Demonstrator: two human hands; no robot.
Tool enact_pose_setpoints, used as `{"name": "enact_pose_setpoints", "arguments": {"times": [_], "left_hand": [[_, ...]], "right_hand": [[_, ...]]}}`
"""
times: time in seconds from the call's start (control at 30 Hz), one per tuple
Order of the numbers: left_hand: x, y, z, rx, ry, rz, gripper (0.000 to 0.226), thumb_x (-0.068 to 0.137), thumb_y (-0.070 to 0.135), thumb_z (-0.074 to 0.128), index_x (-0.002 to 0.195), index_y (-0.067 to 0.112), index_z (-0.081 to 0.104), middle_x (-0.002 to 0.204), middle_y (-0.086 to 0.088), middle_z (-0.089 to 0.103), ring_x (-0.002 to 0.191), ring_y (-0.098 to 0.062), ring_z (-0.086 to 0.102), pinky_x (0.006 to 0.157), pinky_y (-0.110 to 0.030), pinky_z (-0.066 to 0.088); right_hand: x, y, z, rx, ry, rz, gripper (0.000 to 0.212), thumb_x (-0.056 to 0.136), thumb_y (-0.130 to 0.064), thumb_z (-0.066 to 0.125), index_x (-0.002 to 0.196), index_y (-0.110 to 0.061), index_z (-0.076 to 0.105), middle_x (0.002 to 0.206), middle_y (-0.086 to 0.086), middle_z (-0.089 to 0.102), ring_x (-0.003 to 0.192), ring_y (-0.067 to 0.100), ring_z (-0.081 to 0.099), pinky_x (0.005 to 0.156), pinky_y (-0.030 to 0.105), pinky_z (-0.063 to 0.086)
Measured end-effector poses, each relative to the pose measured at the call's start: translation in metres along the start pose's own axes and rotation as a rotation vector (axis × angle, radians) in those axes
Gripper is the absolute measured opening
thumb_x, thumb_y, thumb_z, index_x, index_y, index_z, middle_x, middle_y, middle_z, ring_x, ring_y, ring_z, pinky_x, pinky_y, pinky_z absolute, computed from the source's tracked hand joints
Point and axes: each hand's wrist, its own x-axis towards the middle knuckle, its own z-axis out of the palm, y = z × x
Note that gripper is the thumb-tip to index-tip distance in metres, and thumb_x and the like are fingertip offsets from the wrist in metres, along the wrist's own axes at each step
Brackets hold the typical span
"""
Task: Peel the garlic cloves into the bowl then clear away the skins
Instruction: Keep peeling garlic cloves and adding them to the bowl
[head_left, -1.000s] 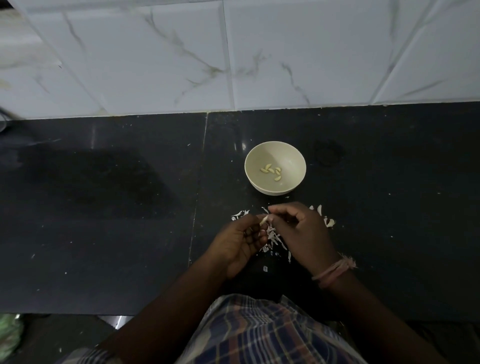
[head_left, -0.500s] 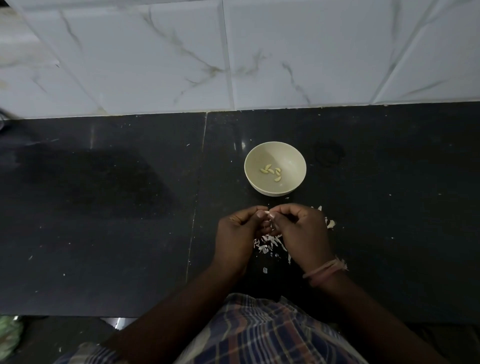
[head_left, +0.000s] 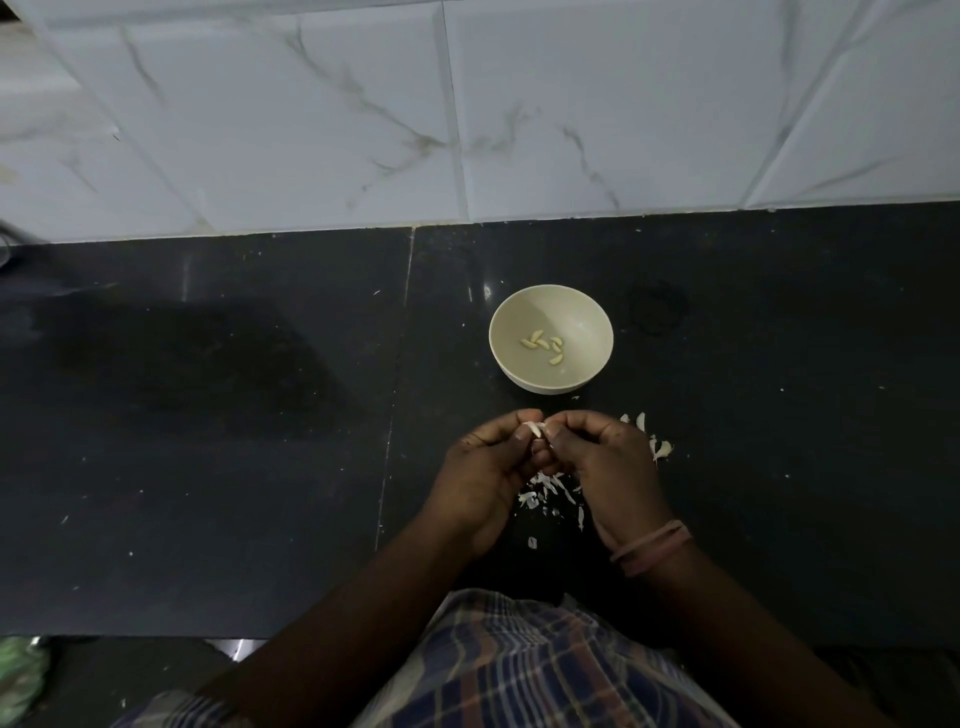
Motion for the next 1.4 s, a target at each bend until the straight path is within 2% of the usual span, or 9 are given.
{"name": "enact_pose_setpoints", "arguments": {"times": [0.23, 0.37, 0.57, 0.7, 0.9, 1.07, 1.2, 1.33, 1.4], "left_hand": [[-0.001, 0.005, 0.0, -0.089, -0.032, -0.099, 0.023, 0.098, 0.002, 0.049, 0.11, -0.002, 0.068, 0.094, -0.015, 0.071, 0.076, -0.017, 0.067, 0.074, -0.023, 0.06], [0.0, 0.002, 0.0, -0.029, -0.04, -0.034, 0.028, 0.088, 0.006, 0.065, 0.114, -0.002, 0.068, 0.104, -0.018, 0.071, 0.086, -0.019, 0.069, 0.081, -0.024, 0.059], [-0.001, -0.004, -0.004, 0.026, -0.128, 0.004, 0.037, 0.092, 0.002, 0.06, 0.127, -0.006, 0.064, 0.12, -0.023, 0.07, 0.099, -0.021, 0.071, 0.084, -0.026, 0.057], [0.0, -0.009, -0.009, 0.08, -0.105, -0.035, 0.032, 0.097, -0.002, 0.054, 0.127, -0.001, 0.066, 0.117, -0.019, 0.072, 0.09, -0.017, 0.072, 0.086, -0.027, 0.057], [-0.001, -0.012, -0.018, 0.095, -0.002, -0.083, 0.03, 0.096, -0.004, 0.058, 0.124, 0.002, 0.067, 0.099, -0.01, 0.074, 0.083, -0.013, 0.072, 0.079, -0.024, 0.059], [-0.001, -0.01, -0.011, 0.051, 0.003, -0.008, 0.026, 0.094, -0.007, 0.059, 0.117, 0.001, 0.068, 0.093, -0.01, 0.075, 0.081, -0.015, 0.073, 0.076, -0.024, 0.06], [-0.001, -0.01, -0.01, 0.031, -0.025, 0.022, 0.029, 0.095, -0.009, 0.056, 0.117, 0.005, 0.07, 0.095, -0.01, 0.075, 0.084, -0.015, 0.072, 0.078, -0.023, 0.059], [-0.001, -0.01, -0.009, 0.012, -0.049, 0.047, 0.03, 0.096, -0.009, 0.053, 0.117, 0.005, 0.07, 0.102, -0.011, 0.075, 0.094, -0.017, 0.073, 0.083, -0.023, 0.059], [0.0, -0.011, -0.01, -0.006, -0.051, 0.055, 0.03, 0.095, -0.009, 0.053, 0.116, 0.004, 0.07, 0.104, -0.013, 0.074, 0.097, -0.019, 0.073, 0.084, -0.024, 0.058]], "right_hand": [[-0.004, 0.0, 0.0, -0.148, 0.021, -0.169, 0.008, 0.093, -0.002, 0.066, 0.09, -0.005, 0.072, 0.081, 0.007, 0.075, 0.07, 0.009, 0.068, 0.064, 0.021, 0.055], [-0.005, 0.002, 0.003, -0.292, 0.051, -0.3, 0.012, 0.093, -0.004, 0.065, 0.089, -0.013, 0.071, 0.085, -0.001, 0.073, 0.078, 0.007, 0.069, 0.07, 0.02, 0.055], [-0.001, 0.007, 0.002, -0.261, 0.156, -0.279, 0.007, 0.095, -0.01, 0.066, 0.092, -0.014, 0.07, 0.089, -0.002, 0.072, 0.081, 0.005, 0.068, 0.071, 0.017, 0.053], [0.0, 0.017, 0.004, -0.249, 0.22, -0.223, 0.005, 0.094, -0.01, 0.065, 0.093, -0.012, 0.069, 0.089, 0.0, 0.072, 0.08, 0.007, 0.069, 0.072, 0.021, 0.056], [0.012, 0.035, -0.001, -0.146, 0.345, 0.035, 0.009, 0.092, -0.011, 0.067, 0.088, -0.019, 0.071, 0.089, 0.004, 0.074, 0.085, 0.024, 0.073, 0.086, 0.05, 0.06], [0.004, 0.028, -0.003, -0.244, 0.252, -0.069, 0.014, 0.091, -0.007, 0.068, 0.096, -0.019, 0.075, 0.09, -0.002, 0.077, 0.085, 0.014, 0.074, 0.085, 0.043, 0.061], [0.001, 0.022, -0.004, -0.374, 0.225, -0.132, 0.029, 0.092, -0.003, 0.054, 0.095, -0.02, 0.077, 0.09, -0.009, 0.075, 0.087, 0.006, 0.071, 0.085, 0.034, 0.059], [-0.003, 0.018, -0.002, -0.398, 0.201, -0.19, 0.008, 0.094, -0.021, 0.064, 0.092, -0.021, 0.072, 0.082, -0.01, 0.073, 0.076, -0.002, 0.068, 0.072, 0.024, 0.056], [-0.002, 0.02, -0.003, -0.443, 0.207, -0.222, 0.008, 0.093, -0.025, 0.068, 0.086, -0.021, 0.071, 0.077, -0.009, 0.072, 0.072, -0.002, 0.067, 0.068, 0.022, 0.053]]}}
